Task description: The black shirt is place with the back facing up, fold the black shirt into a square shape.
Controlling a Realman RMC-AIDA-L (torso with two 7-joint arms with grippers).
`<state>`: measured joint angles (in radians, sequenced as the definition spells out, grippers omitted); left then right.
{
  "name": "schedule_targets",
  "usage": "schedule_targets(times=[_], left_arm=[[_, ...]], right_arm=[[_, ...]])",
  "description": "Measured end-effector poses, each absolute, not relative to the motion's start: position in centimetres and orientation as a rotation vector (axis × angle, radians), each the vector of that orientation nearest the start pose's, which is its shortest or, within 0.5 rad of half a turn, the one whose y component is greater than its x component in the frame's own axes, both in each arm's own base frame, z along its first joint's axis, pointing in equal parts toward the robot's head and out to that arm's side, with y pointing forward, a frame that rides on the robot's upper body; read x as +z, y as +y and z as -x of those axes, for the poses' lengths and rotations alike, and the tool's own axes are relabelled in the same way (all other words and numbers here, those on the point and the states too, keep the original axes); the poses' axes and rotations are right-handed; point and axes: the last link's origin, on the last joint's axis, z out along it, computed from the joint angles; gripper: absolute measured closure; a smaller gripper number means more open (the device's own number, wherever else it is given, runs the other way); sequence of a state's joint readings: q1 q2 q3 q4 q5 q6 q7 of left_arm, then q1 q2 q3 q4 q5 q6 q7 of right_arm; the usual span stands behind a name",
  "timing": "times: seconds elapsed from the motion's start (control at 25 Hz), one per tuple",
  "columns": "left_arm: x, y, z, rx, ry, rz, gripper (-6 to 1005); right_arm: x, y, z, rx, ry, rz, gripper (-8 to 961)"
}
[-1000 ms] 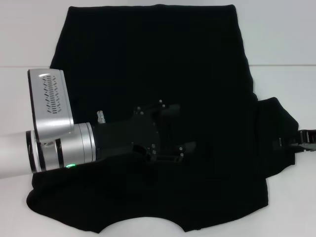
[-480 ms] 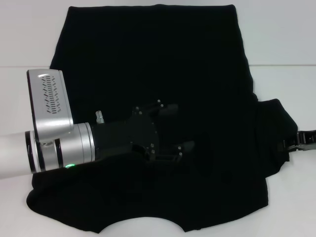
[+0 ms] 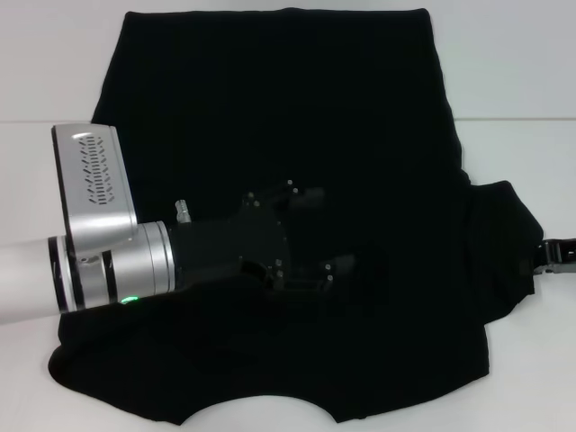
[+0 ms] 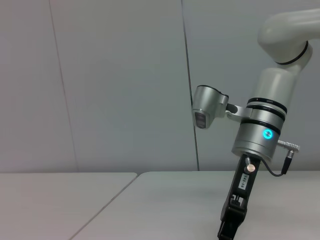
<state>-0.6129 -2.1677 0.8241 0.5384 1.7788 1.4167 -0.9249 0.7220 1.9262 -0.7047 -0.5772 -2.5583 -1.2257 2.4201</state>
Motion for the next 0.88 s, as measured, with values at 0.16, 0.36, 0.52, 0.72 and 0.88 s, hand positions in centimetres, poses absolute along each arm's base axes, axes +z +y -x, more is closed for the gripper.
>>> schedule_targets(times=[0.16,0.36,0.52,0.72,0.88], left_arm=[[-5.6,34.4,20.7,-0.819,-0.067,2.665,67],[-5.6,34.3,20.8,-0.828,-0.084,2.667,67],[-5.5,34.3,20.8,-0.833,-0.088,2.664,67],[-5.6,34.2,20.8,-0.837,-0.096,2.665,67],[-5.7,34.1,20.8,-0.84,-0.101,2.668,67]], right_arm=[[4.8,39.6,-32.0,0.027,1.641,2.092,947],[5.4,40.1,-32.4,0.061,1.616,2.043,948],[6.0,40.2,-32.9,0.09,1.606,2.011,948],[6.6,40.0,-33.5,0.13,1.606,1.982,947],[6.8,39.6,-34.0,0.146,1.618,1.964,947]])
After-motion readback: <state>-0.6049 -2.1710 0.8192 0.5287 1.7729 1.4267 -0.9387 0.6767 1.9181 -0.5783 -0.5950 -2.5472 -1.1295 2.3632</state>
